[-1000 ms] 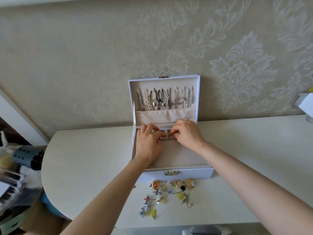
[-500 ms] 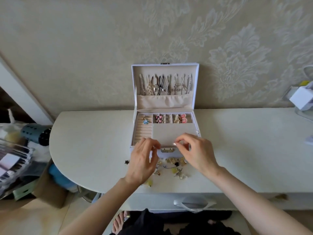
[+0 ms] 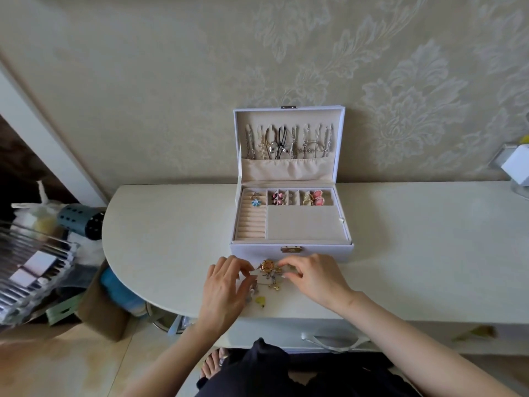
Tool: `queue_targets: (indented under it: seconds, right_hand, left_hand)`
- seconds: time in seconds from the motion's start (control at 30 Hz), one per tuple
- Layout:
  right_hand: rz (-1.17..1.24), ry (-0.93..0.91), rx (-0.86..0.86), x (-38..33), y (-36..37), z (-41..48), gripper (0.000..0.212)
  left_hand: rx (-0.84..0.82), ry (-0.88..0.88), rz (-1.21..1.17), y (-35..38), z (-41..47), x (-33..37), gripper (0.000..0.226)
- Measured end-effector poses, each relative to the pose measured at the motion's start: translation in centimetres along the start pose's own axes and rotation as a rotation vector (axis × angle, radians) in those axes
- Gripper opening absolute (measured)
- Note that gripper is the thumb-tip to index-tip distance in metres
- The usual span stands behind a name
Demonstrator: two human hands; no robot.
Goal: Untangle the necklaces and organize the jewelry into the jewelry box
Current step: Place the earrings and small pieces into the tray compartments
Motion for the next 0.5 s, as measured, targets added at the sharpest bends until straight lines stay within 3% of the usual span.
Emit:
queue_targets:
  seconds: [0.2, 0.3, 0.5]
  right_hand:
    - [-0.088, 0.005, -0.055, -0.1, 0.6, 0.4, 0.005]
    - [-0.118, 0.038, 0.010, 0.2, 0.5, -0.1, 0.016]
    - [0.030, 0.012, -0.020, -0.7, -0.2, 0.1, 0.014]
  left_hand:
    - [-0.082, 0.026, -0.022, -0.8, -0.9, -1.1, 0.019]
    - [-0.112, -0.003, -0.023, -0.8, -1.2, -1.4, 0.025]
    - [-0.134, -0.036, -0.029, -0.3, -0.6, -0.9, 0.023]
Point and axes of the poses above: each hand's wrist, its own z-axis towards the middle knuckle, its own y-axis out of the palm, x = y × z, the point moved 3 cm from there along z, towards the middle knuckle, and after that the axes turned 5 degrees about -y, right-handed, at the moved point
